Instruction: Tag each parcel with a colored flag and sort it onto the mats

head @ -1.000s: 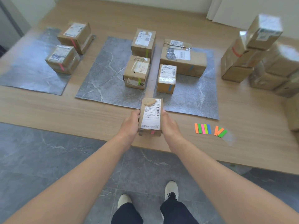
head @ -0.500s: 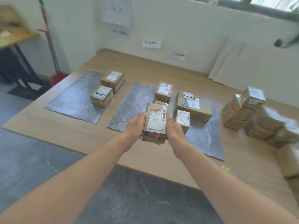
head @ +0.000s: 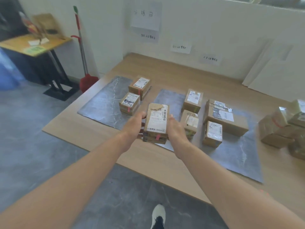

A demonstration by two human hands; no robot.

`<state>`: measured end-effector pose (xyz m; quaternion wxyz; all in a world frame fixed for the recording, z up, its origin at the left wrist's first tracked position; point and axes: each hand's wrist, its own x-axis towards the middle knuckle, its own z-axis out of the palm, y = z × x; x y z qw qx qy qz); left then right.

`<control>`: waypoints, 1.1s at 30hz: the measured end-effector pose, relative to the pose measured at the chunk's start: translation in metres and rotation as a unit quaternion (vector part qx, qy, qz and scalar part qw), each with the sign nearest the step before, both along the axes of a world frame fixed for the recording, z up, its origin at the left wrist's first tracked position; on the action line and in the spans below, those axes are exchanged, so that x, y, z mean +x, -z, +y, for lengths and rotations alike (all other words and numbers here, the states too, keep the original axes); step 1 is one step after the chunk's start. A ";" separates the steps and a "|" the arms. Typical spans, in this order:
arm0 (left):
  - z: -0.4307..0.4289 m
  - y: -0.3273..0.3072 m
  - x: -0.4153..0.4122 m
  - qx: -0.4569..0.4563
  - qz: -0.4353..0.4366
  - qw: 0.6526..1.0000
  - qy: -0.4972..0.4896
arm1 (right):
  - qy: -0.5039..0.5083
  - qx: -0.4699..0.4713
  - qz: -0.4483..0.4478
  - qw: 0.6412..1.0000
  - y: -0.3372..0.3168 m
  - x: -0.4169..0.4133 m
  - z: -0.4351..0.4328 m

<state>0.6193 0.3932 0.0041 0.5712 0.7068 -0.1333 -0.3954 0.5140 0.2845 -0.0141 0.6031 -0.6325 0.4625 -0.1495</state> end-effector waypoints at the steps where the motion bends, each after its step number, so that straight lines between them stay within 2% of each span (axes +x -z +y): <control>1: -0.002 0.004 0.009 0.005 0.001 1.000 -0.005 | -0.007 0.007 0.001 1.000 0.009 0.011 -0.003; 9: -0.018 0.055 0.088 0.061 0.002 0.996 -0.071 | -0.074 0.054 0.016 0.996 0.075 0.103 -0.030; 20: -0.024 0.062 0.196 0.077 0.022 0.989 -0.124 | -0.096 0.096 0.016 0.991 0.079 0.214 -0.034; 33: -0.007 0.075 0.408 0.069 0.042 0.996 -0.031 | 0.015 0.070 0.021 0.997 0.086 0.398 -0.001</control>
